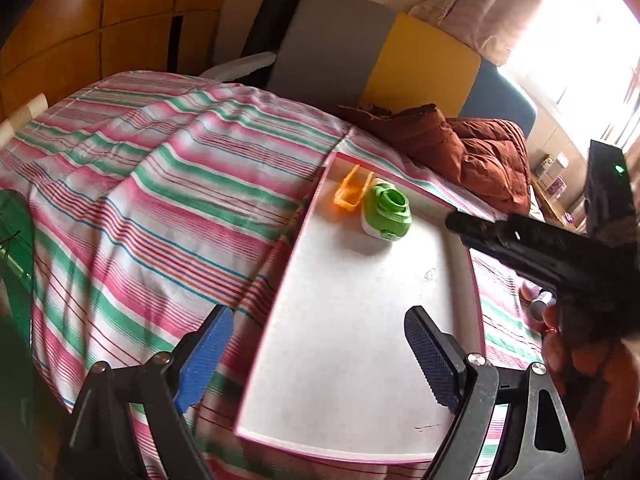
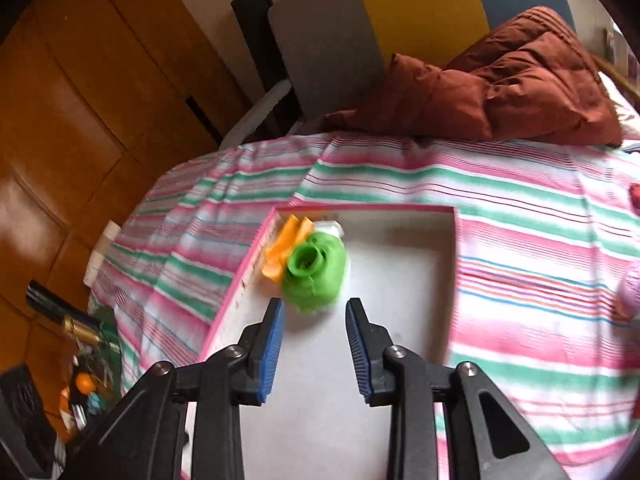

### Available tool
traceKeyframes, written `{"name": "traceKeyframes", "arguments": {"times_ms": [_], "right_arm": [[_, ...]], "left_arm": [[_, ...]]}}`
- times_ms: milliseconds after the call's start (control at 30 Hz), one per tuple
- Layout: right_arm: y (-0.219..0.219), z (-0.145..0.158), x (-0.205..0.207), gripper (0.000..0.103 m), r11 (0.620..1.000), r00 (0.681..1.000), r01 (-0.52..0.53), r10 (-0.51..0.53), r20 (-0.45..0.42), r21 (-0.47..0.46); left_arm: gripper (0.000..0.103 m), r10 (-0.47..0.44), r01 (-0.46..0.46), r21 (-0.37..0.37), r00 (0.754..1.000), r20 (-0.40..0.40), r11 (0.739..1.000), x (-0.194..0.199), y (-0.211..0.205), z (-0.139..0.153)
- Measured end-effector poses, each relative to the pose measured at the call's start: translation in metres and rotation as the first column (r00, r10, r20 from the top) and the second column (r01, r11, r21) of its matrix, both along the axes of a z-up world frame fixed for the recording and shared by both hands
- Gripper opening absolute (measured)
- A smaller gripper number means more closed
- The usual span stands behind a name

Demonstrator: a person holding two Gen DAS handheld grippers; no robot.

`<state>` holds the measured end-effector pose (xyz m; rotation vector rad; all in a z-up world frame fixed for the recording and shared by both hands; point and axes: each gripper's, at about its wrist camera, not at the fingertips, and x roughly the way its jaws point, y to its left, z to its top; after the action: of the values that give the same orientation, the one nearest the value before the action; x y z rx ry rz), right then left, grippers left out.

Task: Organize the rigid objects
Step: 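Move both tools back from the tray toward the toy pile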

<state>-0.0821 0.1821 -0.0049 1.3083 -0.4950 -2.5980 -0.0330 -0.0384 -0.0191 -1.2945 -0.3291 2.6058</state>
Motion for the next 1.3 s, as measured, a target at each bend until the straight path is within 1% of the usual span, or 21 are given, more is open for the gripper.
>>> {"name": "traceKeyframes", "arguments": {"times_ms": [200,333,500,600,867,1000,1067,1167,1233,1300], "right_arm": [[0.017,0.012,0.038,0.033,0.997,0.999,0.023,-0.02,-0.031,0.074],[0.03,0.013,0.06,0.033,0.993,0.998,0.045,-0.04,-0.049,0.113],[0.05,0.008,0.086,0.034,0.989,0.997,0.075,-0.071,-0.039,0.129],[0.063,0.004,0.099,0.034,0.985,0.995,0.101,-0.097,-0.039,0.143],[0.103,-0.015,0.132,0.035,0.972,0.983,0.182,-0.184,-0.003,0.147],[0.128,-0.032,0.149,0.035,0.961,0.969,0.238,-0.244,0.025,0.143],[0.142,-0.04,0.157,0.035,0.951,0.961,0.265,-0.275,0.04,0.156],[0.166,-0.043,0.172,0.035,0.93,0.945,0.316,-0.326,0.026,0.185],[0.183,-0.042,0.18,0.035,0.912,0.932,0.354,-0.363,0.009,0.206],[0.201,-0.038,0.189,0.035,0.877,0.904,0.42,-0.427,-0.022,0.234]], "left_arm": [[0.088,-0.035,0.035,-0.001,0.999,-0.014,0.999,0.01,0.018,0.005],[0.088,-0.071,0.071,0.006,0.997,-0.02,0.997,0.016,0.031,0.008],[0.088,-0.12,0.12,0.003,0.992,-0.03,0.993,0.025,0.05,0.013],[0.09,-0.147,0.147,-0.006,0.989,-0.033,0.989,0.03,0.064,0.015],[0.091,-0.236,0.235,-0.023,0.971,-0.038,0.972,0.045,0.1,0.018],[0.092,-0.282,0.281,-0.024,0.959,-0.034,0.959,0.05,0.118,0.018],[0.092,-0.305,0.304,-0.027,0.952,-0.036,0.952,0.053,0.126,0.018],[0.092,-0.334,0.333,-0.031,0.942,-0.042,0.942,0.057,0.136,0.019],[0.092,-0.35,0.349,-0.031,0.936,-0.043,0.937,0.059,0.144,0.019],[0.092,-0.368,0.368,-0.026,0.929,-0.045,0.93,0.062,0.152,0.02]]}}
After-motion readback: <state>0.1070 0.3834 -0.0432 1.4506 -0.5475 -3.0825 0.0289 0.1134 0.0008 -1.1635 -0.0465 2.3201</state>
